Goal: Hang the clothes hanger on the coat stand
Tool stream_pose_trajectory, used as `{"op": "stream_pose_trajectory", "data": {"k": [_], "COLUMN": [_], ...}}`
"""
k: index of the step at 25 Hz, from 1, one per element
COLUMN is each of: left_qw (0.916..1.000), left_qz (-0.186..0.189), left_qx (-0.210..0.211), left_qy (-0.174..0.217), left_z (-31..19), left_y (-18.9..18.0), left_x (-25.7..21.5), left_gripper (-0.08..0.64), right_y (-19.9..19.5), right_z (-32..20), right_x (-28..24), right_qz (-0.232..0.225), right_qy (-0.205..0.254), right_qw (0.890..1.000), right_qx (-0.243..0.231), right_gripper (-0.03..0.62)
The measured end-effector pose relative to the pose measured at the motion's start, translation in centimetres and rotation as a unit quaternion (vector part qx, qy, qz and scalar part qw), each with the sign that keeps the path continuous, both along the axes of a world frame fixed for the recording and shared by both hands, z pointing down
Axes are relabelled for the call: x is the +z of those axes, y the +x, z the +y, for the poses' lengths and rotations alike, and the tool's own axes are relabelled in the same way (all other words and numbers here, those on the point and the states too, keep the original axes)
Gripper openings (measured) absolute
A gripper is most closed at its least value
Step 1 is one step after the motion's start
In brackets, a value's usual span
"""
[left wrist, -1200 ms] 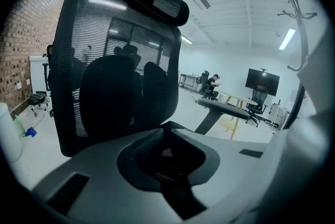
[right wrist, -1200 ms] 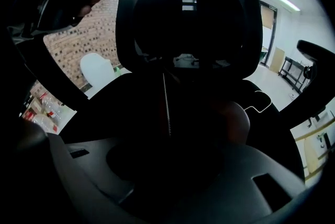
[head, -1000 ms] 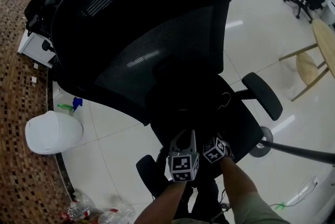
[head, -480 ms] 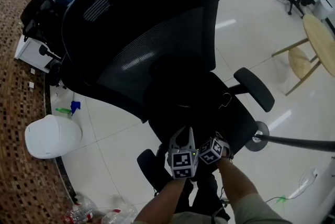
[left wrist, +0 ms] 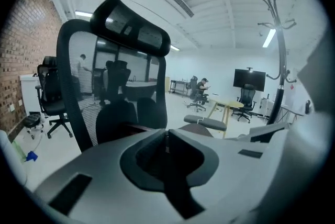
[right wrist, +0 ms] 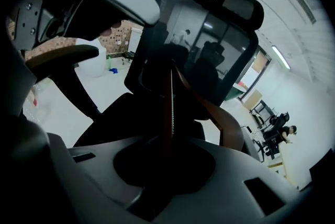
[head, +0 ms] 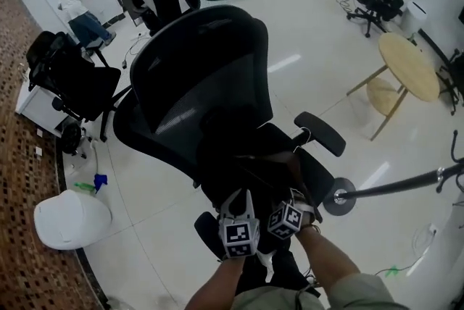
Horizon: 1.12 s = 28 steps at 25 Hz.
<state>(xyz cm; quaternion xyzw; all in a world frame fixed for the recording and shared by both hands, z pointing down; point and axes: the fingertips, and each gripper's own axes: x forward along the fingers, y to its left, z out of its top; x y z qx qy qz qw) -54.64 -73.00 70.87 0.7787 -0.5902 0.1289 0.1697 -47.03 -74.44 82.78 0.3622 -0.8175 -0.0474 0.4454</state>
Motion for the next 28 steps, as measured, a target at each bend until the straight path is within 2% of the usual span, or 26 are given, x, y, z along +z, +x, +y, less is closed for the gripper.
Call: {"op": "stream_pose_trajectory", "data": {"k": [3, 9, 13, 17, 20, 24, 28], "left_qw": [0.9997, 0.9981, 0.9961, 0.994, 0.9925, 0.9899, 0.9903], "left_qz": [0.009, 0.012, 0.018, -0.002, -0.003, -0.007, 0.001], "left_qx": [0.004, 0.007, 0.013, 0.014, 0.014, 0.019, 0.007], "left_qy": [0.02, 0.061, 0.086, 0.109, 0.121, 0.14, 0.139], "left_z": [3.8, 11.4, 16.4, 21.2, 24.9, 31.2, 39.8], "left_y": [-0.1, -3.7, -1.4, 1.0, 5.0, 13.2, 20.3], "left_x": [-5.1, -14.7, -20.0, -22.3, -24.9, -30.2, -30.7], "left_gripper": [0.016, 0.015, 0.014, 0.003, 0.0, 0.0, 0.0], "right_y": [0.1, -2.7, -0.4, 0.9, 4.7, 12.0, 20.1], "right_z": [3.5, 11.5, 16.3, 20.5, 24.1, 29.8, 38.0], "right_x": [-6.7, -19.4, -26.3, -30.1, -33.5, -39.6, -42.1], "right_qz": [0.005, 0.012, 0.028, 0.024, 0.029, 0.02, 0.022], "right_qy": [0.035, 0.098, 0.135, 0.174, 0.196, 0.22, 0.243], "right_qw": [0.999, 0.995, 0.99, 0.983, 0.978, 0.973, 0.967], "right_qx": [-0.003, -0.012, -0.018, -0.045, -0.058, -0.067, -0.079], "right_gripper": [0.043, 0.043, 0.043, 0.043, 0.043, 0.043, 0.043]}}
